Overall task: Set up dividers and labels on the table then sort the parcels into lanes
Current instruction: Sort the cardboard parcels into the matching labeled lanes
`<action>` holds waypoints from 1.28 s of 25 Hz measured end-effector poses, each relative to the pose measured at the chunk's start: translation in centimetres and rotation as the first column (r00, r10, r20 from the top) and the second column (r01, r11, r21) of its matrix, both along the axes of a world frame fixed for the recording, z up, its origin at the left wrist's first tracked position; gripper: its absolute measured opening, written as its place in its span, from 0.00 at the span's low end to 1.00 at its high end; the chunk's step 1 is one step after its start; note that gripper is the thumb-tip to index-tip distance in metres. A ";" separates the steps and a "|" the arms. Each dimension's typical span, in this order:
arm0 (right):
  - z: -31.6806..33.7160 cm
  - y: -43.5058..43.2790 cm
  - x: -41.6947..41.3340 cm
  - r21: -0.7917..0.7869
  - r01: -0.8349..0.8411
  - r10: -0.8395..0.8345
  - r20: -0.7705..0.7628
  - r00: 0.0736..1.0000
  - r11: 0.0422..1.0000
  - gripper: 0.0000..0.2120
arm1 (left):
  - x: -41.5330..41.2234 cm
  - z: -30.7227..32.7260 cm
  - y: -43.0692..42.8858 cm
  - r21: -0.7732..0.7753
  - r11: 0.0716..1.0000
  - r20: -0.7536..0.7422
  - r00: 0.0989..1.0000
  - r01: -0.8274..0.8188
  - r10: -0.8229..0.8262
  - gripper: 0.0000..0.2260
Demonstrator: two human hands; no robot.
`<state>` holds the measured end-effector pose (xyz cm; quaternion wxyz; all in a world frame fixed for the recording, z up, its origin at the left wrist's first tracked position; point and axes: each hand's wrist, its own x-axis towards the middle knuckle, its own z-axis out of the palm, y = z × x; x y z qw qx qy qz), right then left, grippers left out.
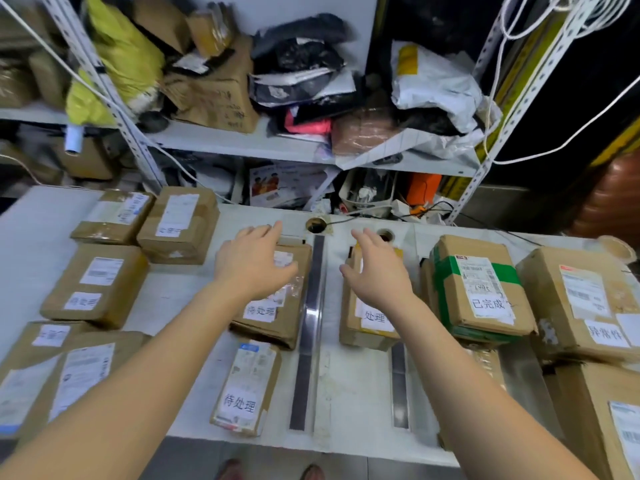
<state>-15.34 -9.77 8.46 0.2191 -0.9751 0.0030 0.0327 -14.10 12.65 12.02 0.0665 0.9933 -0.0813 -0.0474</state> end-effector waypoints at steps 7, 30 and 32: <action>4.0 10.4 1.9 -0.054 -0.115 0.119 0.086 0.989 0.992 0.35 | -0.8 1.4 11.6 0.033 0.996 0.054 0.995 -0.087 0.085 0.37; -4.1 45.9 3.5 -0.151 -0.220 0.193 -0.174 0.966 0.964 0.32 | 2.8 -7.7 49.9 0.051 0.987 -0.143 0.977 -0.153 0.159 0.32; -6.5 46.6 4.5 -0.039 -0.186 0.172 -0.234 0.957 0.982 0.32 | 3.2 -9.6 49.9 -0.033 0.974 -0.240 0.947 -0.225 0.211 0.33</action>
